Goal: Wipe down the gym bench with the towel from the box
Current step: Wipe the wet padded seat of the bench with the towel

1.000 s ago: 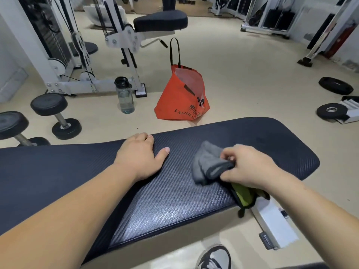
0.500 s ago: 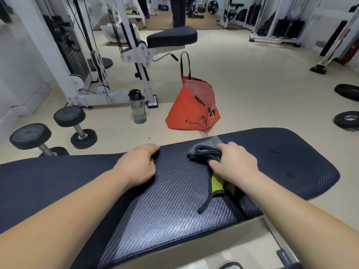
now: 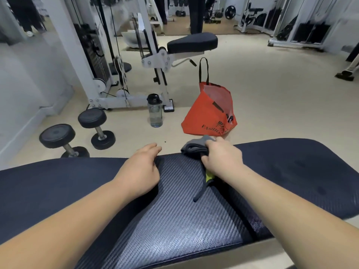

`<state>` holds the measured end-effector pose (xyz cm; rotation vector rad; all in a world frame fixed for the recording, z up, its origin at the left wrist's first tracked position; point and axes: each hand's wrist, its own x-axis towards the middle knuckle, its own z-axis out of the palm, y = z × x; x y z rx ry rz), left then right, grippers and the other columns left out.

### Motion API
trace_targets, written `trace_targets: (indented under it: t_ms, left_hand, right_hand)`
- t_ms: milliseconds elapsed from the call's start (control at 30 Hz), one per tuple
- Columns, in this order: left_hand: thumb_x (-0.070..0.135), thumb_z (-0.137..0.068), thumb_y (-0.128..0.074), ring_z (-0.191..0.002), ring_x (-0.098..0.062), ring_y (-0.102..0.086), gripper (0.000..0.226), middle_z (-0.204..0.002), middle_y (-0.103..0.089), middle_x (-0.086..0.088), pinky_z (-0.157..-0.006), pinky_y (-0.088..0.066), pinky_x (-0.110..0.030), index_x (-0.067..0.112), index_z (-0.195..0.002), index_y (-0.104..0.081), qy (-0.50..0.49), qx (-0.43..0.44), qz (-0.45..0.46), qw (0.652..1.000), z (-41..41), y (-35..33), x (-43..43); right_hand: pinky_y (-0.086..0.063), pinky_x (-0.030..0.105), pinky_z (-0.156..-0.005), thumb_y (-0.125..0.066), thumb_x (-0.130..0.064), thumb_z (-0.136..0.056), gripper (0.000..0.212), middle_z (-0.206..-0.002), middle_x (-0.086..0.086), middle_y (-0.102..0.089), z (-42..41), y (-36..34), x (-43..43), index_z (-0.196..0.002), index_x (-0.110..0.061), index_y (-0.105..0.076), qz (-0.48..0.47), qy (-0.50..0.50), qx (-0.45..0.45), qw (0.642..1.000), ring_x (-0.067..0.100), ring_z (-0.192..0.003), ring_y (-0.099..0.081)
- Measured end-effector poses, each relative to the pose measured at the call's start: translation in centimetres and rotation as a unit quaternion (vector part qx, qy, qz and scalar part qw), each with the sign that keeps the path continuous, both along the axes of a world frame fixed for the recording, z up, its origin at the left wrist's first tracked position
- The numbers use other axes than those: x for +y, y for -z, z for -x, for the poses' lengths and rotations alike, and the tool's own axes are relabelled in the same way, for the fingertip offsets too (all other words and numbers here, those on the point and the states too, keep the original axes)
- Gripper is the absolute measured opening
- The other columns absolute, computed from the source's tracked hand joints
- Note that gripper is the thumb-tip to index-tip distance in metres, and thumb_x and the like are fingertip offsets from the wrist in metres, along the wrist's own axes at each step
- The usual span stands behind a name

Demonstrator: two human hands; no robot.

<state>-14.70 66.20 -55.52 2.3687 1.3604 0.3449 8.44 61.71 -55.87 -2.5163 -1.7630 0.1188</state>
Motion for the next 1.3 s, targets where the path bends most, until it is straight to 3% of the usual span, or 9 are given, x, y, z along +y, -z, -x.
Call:
trace_targets:
  t_ms: [67, 200, 300, 467, 667, 867, 1067, 1167, 1300]
  left_hand:
    - [0.002, -0.089, -0.043, -0.147, -0.022, -0.035, 0.062, -0.159, -0.040, -0.001, -0.120, -0.029, -0.032, 0.013, -0.150, -0.045, 0.007, 0.008, 0.000, 1.000, -0.5, -0.1, -0.4]
    - [-0.001, -0.082, -0.044, -0.140, -0.024, -0.045, 0.064, -0.152, -0.050, -0.004, -0.115, -0.038, -0.035, 0.012, -0.144, -0.052, -0.003, 0.001, 0.001, 1.000, -1.0, -0.2, -0.1]
    - [-0.001, -0.083, -0.045, -0.133, -0.025, -0.051, 0.058, -0.146, -0.056, -0.003, -0.112, -0.039, -0.031, 0.012, -0.138, -0.058, -0.004, -0.011, -0.004, 1.000, -1.1, -0.2, -0.9]
    - [0.003, -0.089, -0.049, -0.138, -0.020, -0.047, 0.054, -0.151, -0.051, 0.000, -0.111, -0.031, -0.022, 0.014, -0.142, -0.056, 0.046, -0.019, -0.017, 0.999, -3.1, 0.4, -3.1]
    - [-0.003, -0.081, -0.044, -0.144, -0.020, -0.040, 0.067, -0.156, -0.046, 0.001, -0.118, -0.030, -0.028, 0.017, -0.143, -0.055, 0.085, -0.025, -0.011, 0.996, -8.2, 0.2, -4.6]
    - [-0.003, -0.082, -0.043, -0.148, -0.019, -0.033, 0.068, -0.161, -0.039, 0.001, -0.122, -0.027, -0.033, 0.018, -0.147, -0.051, 0.121, -0.013, -0.001, 0.993, -12.4, 0.3, -6.4]
    - [-0.001, -0.082, -0.045, -0.148, -0.018, -0.034, 0.068, -0.161, -0.039, 0.002, -0.121, -0.030, -0.034, 0.021, -0.146, -0.051, 0.147, -0.019, 0.001, 0.989, -16.0, 0.9, -7.6]
    - [-0.001, -0.082, -0.044, -0.148, -0.017, -0.033, 0.069, -0.161, -0.038, 0.004, -0.122, -0.028, -0.033, 0.022, -0.147, -0.051, 0.146, -0.010, -0.003, 0.989, -16.7, 0.8, -7.4]
    - [0.000, -0.083, -0.044, -0.149, -0.018, -0.033, 0.067, -0.161, -0.039, 0.003, -0.122, -0.029, -0.035, 0.021, -0.146, -0.051, 0.148, -0.003, -0.008, 0.989, -17.8, 0.7, -6.6]
  right_hand:
    - [-0.049, 0.041, -0.079, -0.058, -0.039, -0.091, 0.032, -0.124, 0.006, -0.059, 1.5, 0.0, -0.8, -0.119, -0.023, -0.063, 0.003, -0.026, 0.012, 1.000, 0.033, -0.115, -0.058]
    - [-0.050, 0.040, -0.089, -0.064, -0.042, -0.086, 0.034, -0.114, -0.001, -0.056, 6.6, -1.0, -4.5, -0.119, -0.035, -0.065, 0.011, -0.256, 0.081, 0.963, 0.026, -0.120, -0.055]
    - [-0.051, 0.040, -0.091, -0.064, -0.045, -0.083, 0.041, -0.113, -0.006, -0.058, 3.7, -1.4, -4.4, -0.124, -0.044, -0.063, 0.028, -0.198, 0.086, 0.976, 0.022, -0.121, -0.056]
    - [-0.049, 0.038, -0.075, -0.061, -0.043, -0.087, 0.033, -0.101, -0.004, -0.046, -2.8, -0.6, -5.8, -0.117, -0.028, -0.062, 0.001, -0.010, 0.028, 1.000, 0.028, -0.116, -0.056]
    - [-0.048, 0.035, -0.083, -0.066, -0.040, -0.083, 0.033, -0.098, -0.011, -0.048, -0.7, -1.3, -11.5, -0.116, -0.040, -0.067, 0.047, -0.212, 0.112, 0.970, 0.016, -0.112, -0.051]
    - [-0.042, 0.033, -0.074, -0.063, -0.026, -0.083, 0.022, -0.100, -0.010, -0.047, -9.1, -2.3, -15.2, -0.101, -0.040, -0.064, 0.043, 0.007, 0.065, 0.997, 0.021, -0.115, -0.050]
    - [-0.052, 0.040, -0.089, -0.076, -0.043, -0.081, 0.024, -0.097, -0.013, -0.051, -7.7, -2.8, -16.7, -0.104, -0.042, -0.070, 0.096, -0.081, 0.148, 0.981, 0.014, -0.111, -0.053]
    - [-0.056, 0.037, -0.092, -0.077, -0.044, -0.074, 0.026, -0.102, -0.020, -0.066, -12.7, -2.9, -16.1, -0.099, -0.050, -0.072, 0.068, 0.053, 0.171, 0.981, 0.015, -0.108, -0.065]
    - [-0.051, 0.044, -0.092, -0.066, -0.040, -0.089, 0.033, -0.124, 0.000, -0.056, -16.9, -1.0, -15.3, -0.123, -0.040, -0.066, -0.018, 0.216, 0.084, 0.973, 0.030, -0.125, -0.052]
